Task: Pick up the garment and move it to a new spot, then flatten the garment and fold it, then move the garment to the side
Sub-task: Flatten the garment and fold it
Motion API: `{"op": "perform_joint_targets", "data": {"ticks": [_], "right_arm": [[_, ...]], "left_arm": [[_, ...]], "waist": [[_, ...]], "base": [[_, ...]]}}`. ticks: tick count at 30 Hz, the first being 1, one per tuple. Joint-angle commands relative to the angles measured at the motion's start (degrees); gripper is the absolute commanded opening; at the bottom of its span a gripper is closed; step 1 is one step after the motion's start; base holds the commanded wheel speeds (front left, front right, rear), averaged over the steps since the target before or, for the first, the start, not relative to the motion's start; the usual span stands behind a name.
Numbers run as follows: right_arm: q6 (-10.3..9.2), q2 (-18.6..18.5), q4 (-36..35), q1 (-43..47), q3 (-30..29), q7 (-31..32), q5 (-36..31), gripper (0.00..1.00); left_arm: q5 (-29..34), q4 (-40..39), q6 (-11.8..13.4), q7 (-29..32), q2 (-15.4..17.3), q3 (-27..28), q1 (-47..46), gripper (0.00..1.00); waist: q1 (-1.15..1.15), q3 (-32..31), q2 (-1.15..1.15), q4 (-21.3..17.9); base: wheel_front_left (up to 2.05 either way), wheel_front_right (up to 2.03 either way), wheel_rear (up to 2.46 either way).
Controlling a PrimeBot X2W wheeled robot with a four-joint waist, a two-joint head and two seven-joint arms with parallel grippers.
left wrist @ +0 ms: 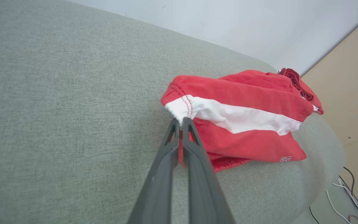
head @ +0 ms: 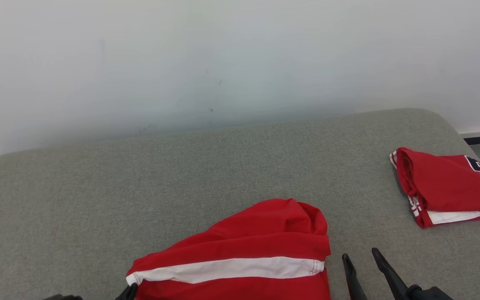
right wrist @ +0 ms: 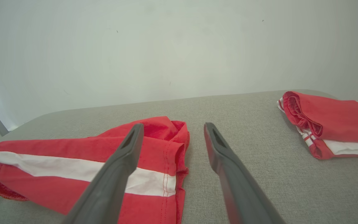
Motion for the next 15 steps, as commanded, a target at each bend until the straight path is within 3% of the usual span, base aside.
{"op": "perform_joint_targets", "data": {"ticks": [1, 12, 15], "right_arm": [[-0.02, 0.06, 0.11, 0.60, 0.07, 0.00, 0.29, 1.00], [-0.02, 0.34, 1.32, 0.23, 0.29, 0.01, 0.98, 1.00], [-0.02, -0.01, 5.44, -0.75, 1.36, 0.00, 2.27, 1.00]], "left_arm": [[0.84, 0.23, 0.66, -0.35, -0.07, 0.78, 1.48, 1.00], [2.86, -1.35, 1.79, -0.62, 0.23, 5.45, 2.96, 1.00], [3.39, -1.65, 1.78, -0.65, -0.09, 6.33, 3.75, 1.00]], "waist": [[0.00, -0.09, 0.00, 0.19], [0.00, -1.01, 0.00, 0.96], [0.00, -1.12, 0.00, 0.96]], "base": [[0.00, 0.00, 0.00], [0.00, 0.00, 0.00], [0.00, 0.00, 0.00]]}}
